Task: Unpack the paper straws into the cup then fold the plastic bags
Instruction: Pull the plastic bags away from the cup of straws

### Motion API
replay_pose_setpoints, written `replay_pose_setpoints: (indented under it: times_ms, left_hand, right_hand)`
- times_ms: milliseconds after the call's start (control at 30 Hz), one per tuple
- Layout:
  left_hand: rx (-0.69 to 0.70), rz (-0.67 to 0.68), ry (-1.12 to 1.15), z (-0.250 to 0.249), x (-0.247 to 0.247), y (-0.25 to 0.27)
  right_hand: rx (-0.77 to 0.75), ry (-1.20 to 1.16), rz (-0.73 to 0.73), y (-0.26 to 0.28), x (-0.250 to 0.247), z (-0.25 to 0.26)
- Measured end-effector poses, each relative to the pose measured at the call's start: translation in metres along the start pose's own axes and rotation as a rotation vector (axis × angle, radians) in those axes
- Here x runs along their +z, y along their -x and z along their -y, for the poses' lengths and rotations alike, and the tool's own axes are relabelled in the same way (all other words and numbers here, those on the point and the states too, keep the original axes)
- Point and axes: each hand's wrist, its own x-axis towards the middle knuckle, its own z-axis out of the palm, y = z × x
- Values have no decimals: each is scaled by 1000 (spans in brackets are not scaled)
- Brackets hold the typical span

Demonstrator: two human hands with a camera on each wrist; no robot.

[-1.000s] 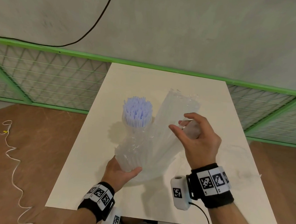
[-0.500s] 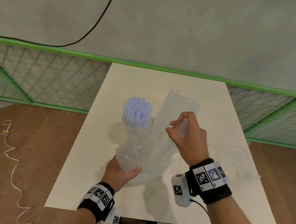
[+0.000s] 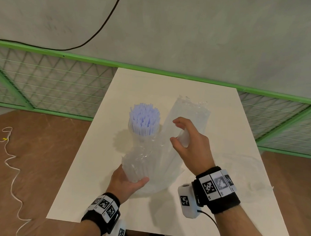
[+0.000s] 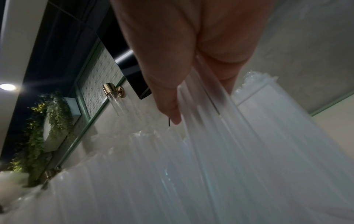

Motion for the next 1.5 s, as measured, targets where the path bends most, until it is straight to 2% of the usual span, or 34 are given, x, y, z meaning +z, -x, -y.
replay_pose_setpoints:
  times_ms: [133,367,467,600,800,900,1000,1100,1267,1367,1500]
  left_hand:
    - [6,-4,0,0,0,1]
    - [-8,-6,8,3,-2,2]
    - [-3,1,2,2,-2,1]
    - [10,6,-15,2,-2,1]
    - [0,-8,-25,4,-1,0]
    - [-11,-6,-19,5,-1,0]
    - [-6,-5,-29,4,-1,0]
    - [-3,-5,-29,2,-1,0]
    - [-22,-4,-16,4,-1,0]
    - [-30,-5,-10,5,-1,-1]
    - [-42,-8,7,5,0,-2]
  right_hand:
    - [-18,35,37,-6,6,0]
    - [-120,64,-36,-7,5,-1]
    - [-156,28,-127,-12,-12,4]
    - [-169,-188,-322,-28,-56,19]
    - [-340,-350,-572,-48,-123,45]
    - [-380,-368,-638,-61,-142,44]
    - [-356,-337,-694,-77,-146,31]
    - [-291,-240,-657,-88,-134,15]
    - [-225,-75,-471,-98,-101,-11]
    - [-175,34,-310,-101,-83,-26]
    - [-173,334,-56,-100,-57,-56]
